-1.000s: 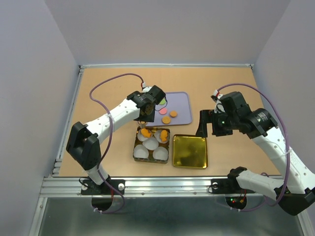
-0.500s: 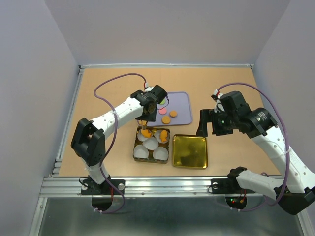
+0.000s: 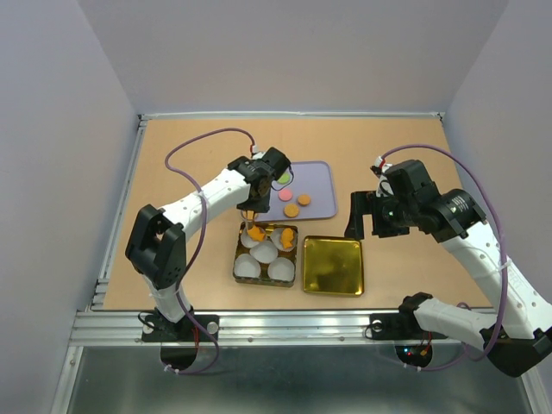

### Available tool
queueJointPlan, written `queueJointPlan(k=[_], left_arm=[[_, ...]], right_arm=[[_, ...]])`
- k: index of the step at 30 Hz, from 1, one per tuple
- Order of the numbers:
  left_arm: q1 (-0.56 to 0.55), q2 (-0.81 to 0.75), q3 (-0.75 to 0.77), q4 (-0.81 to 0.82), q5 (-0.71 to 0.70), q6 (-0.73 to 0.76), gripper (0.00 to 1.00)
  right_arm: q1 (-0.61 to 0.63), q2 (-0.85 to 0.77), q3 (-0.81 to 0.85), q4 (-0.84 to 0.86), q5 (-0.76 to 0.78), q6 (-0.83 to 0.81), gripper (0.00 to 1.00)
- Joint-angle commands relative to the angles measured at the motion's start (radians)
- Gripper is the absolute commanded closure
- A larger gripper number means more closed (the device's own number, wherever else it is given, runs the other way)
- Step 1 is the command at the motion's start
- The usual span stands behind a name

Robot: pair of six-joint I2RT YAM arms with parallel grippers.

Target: Pack the cookies

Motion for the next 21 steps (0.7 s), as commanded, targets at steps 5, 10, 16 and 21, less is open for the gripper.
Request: queueJointPlan(k=[5, 10, 16, 21], left_arm=[[0.006, -0.009, 0.101, -0.058, -0.013, 0.005, 0.74], [0.006, -0.014, 0.206, -0.132, -0.041, 0.005, 0.77], [-0.014, -0.015, 0.374, -0.265, -0.056, 0.025, 0.80], [-0.022, -0.115, 0.324, -0.272, -0.012, 0.019, 0.82]], right_arm=[[0.011, -0.001, 0.079, 0.017, 0.024, -0.018, 0.00], [0.010, -0.006, 0.072, 0.034, 0.012, -0.010, 0.00], [0.011, -0.024, 0.045, 0.059, 0.003, 0.007, 0.00], [0.010, -0.010, 0.058, 0.071, -0.021, 0.013, 0.00]])
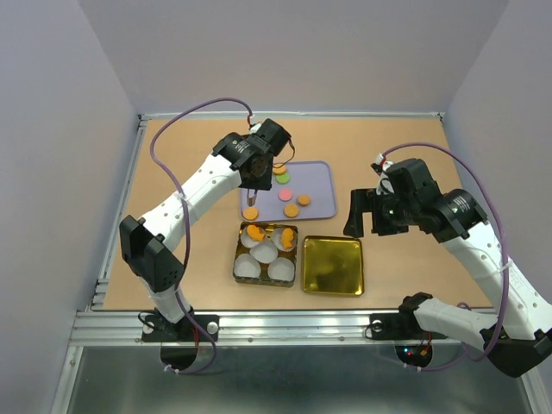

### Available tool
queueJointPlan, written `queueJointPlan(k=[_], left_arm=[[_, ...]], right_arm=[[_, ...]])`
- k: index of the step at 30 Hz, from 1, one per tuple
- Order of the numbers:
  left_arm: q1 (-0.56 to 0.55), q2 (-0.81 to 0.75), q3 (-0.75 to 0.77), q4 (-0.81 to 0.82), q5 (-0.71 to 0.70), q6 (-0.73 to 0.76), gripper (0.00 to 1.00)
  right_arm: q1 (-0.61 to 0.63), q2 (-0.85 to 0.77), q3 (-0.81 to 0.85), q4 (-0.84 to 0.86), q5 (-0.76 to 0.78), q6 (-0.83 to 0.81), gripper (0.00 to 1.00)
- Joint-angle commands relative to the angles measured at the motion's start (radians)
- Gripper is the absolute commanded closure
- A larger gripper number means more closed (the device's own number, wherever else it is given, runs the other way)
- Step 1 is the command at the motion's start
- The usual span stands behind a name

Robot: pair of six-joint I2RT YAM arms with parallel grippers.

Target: Pack the cookies

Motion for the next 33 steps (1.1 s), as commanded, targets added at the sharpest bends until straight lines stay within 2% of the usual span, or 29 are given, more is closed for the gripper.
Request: queueJointPlan(k=[1, 4, 9, 10, 11, 24, 33], left_arm=[[-0.012, -0.119, -0.032, -0.069, 0.011, -0.008, 0.83], [-0.033, -0.193, -0.108, -0.068, 0.017, -0.031, 0.88], [-0.090, -0.325, -0.253, -0.062, 0.024, -0.106, 0.91], [-0.109, -0.345, -0.272, -0.057, 0.040, -0.114, 0.94], [-0.119, -0.381, -0.307, -0.045, 0.053, -0.126, 1.00], [-0.319, -0.556, -0.476, -0.053, 0.122, -0.271, 1.00], [-0.383, -0.642, -0.554, -0.069, 0.156, -0.332, 1.00]], right_arm=[[0.010, -0.005, 0.054, 0.052, -0.025, 0.012, 0.00], [0.011, 0.003, 0.068, 0.055, -0.063, 0.026, 0.00], [0.010, -0.010, 0.046, 0.064, -0.119, 0.037, 0.00], [0.011, -0.022, 0.033, 0.062, -0.122, 0.038, 0.00], [0.011, -0.028, 0.025, 0.059, -0.128, 0.038, 0.00], [0.010, -0.119, -0.023, -0.013, -0.169, 0.040, 0.00], [0.010, -0.188, -0.041, -0.063, -0.175, 0.038, 0.00]])
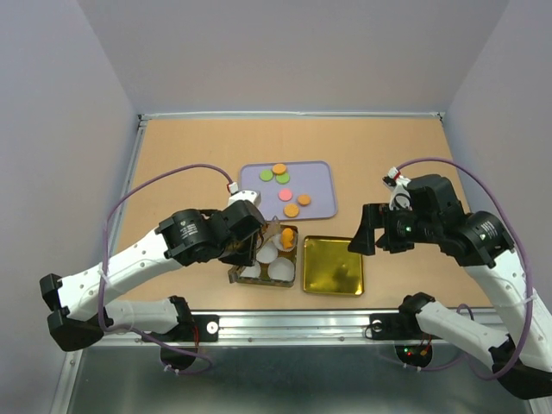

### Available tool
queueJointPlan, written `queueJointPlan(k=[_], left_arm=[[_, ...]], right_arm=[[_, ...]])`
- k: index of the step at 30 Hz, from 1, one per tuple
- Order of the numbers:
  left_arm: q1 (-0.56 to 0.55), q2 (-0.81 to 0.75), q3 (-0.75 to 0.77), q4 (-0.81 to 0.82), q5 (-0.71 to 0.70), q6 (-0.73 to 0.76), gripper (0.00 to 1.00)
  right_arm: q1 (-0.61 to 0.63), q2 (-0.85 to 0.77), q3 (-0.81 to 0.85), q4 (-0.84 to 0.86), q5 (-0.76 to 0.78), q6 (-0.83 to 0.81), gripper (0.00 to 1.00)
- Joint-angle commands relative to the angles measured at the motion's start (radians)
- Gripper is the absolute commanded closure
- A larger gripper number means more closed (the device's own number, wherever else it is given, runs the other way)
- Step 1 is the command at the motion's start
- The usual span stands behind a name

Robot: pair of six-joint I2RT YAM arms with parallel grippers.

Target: Pack the cookies

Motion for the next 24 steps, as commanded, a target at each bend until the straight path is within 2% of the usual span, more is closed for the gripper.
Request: queueJointPlan(k=[1, 14, 24], left_arm=[[-0.019, -0.042, -0.041, -0.015, 0.009, -0.045, 1.00], [-0.024, -0.136, -0.169, -0.015, -0.002, -0.048, 1.00], [-0.024, -0.111, -0.189, 0.026, 0.016, -0.027, 1.00]], right_arm=[[0.010, -0.038, -0.003, -0.028, -0.010, -0.004, 0.00], [0.013, -0.075, -0.025, -0.051, 0.002, 0.001, 0.00], [0.013, -0.058, -0.031, -0.042, 0.016, 0.005, 0.00]])
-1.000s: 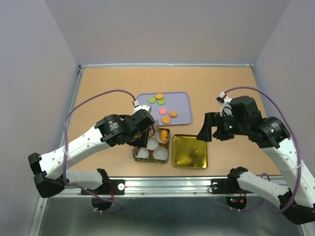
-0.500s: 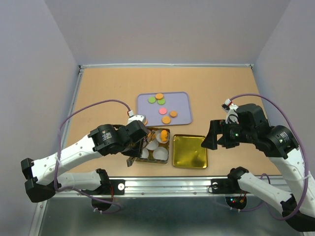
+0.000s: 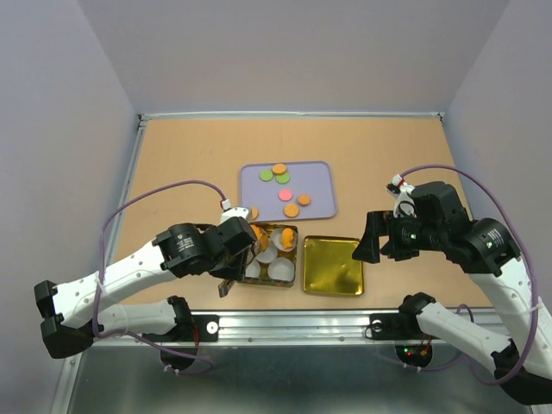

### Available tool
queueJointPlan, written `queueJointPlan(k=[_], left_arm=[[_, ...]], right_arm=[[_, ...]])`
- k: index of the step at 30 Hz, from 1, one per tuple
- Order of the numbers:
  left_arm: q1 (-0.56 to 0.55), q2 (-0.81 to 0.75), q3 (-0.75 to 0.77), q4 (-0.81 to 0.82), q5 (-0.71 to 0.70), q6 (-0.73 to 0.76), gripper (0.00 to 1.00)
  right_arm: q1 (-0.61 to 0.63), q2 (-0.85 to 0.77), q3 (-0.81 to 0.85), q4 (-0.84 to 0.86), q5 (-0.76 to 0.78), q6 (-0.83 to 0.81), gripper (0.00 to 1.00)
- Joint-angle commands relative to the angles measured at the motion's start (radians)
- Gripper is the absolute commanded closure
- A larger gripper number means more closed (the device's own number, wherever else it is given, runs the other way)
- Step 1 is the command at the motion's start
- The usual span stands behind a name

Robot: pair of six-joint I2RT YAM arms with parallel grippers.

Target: Pack the cookies

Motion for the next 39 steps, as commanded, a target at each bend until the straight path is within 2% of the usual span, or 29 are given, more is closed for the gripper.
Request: queueJointPlan(k=[1, 17, 26, 39], left_arm=[[-0.007, 0.002, 0.004, 0.039, 0.006, 0.012, 1.00], [-0.010, -0.018, 0.143, -0.001, 0.007, 0.070, 1.00], [-0.022, -0.031, 0.048, -0.010, 0.090, 0.076, 1.00], [-0.024, -0.047, -0.027, -0.008, -0.005, -0.046, 1.00]], right_arm=[[0.008, -0.003, -0.011, 0.013, 0.018, 0.006, 0.00], [0.009, 0.000, -0.011, 0.020, 0.035, 0.012, 0.00], [0.009, -0.026, -0.034, 0.018, 0.029, 0.035, 0.00], [0.008, -0.057, -0.056, 0.003, 0.021, 0.052, 0.00]])
